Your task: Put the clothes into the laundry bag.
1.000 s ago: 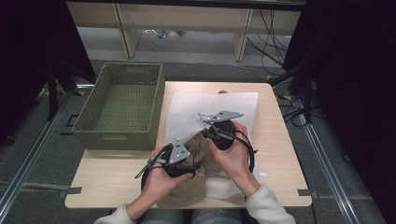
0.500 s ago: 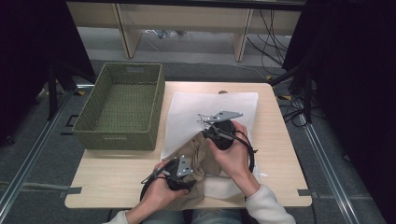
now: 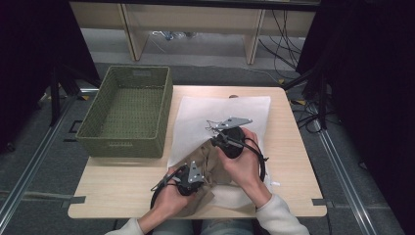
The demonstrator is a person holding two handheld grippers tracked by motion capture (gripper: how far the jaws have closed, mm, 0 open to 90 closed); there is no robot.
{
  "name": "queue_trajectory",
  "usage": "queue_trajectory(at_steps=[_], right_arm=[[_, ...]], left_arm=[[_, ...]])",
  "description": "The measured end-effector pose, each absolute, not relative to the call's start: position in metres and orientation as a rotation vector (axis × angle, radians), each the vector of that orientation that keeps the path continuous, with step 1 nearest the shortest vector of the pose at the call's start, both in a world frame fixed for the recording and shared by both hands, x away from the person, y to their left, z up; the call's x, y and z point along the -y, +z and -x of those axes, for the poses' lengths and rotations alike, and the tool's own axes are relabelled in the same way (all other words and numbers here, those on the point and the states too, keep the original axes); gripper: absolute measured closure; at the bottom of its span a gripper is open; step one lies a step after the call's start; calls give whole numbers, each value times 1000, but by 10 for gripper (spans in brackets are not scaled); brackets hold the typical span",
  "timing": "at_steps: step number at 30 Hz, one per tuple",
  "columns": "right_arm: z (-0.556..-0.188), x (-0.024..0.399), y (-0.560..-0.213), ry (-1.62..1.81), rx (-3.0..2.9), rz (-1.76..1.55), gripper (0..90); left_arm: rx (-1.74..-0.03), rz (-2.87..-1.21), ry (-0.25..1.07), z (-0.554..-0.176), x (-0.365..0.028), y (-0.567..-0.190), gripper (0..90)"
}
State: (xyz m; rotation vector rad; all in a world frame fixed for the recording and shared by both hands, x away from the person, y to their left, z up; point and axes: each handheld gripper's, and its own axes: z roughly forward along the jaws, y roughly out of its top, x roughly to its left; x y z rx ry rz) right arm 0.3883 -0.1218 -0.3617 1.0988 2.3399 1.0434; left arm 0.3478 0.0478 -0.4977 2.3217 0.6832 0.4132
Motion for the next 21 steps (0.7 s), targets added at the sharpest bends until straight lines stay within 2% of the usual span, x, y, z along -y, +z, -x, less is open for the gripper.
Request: queue_trajectory(at_steps=[5,15,21], right_arm=[[-386,118,-361,1069,-2336,-1101,885],[-375,114,-350,1123,-2314,-1012,885],[-365,111,-339,1202,-2287,-975,885]], left_arm=[[-696,-2235,383,-347,-53,-480,842],[-729,-1946,488,-346,-63,-426,847],[-702,-1890,553,-347,-61,-410,847]])
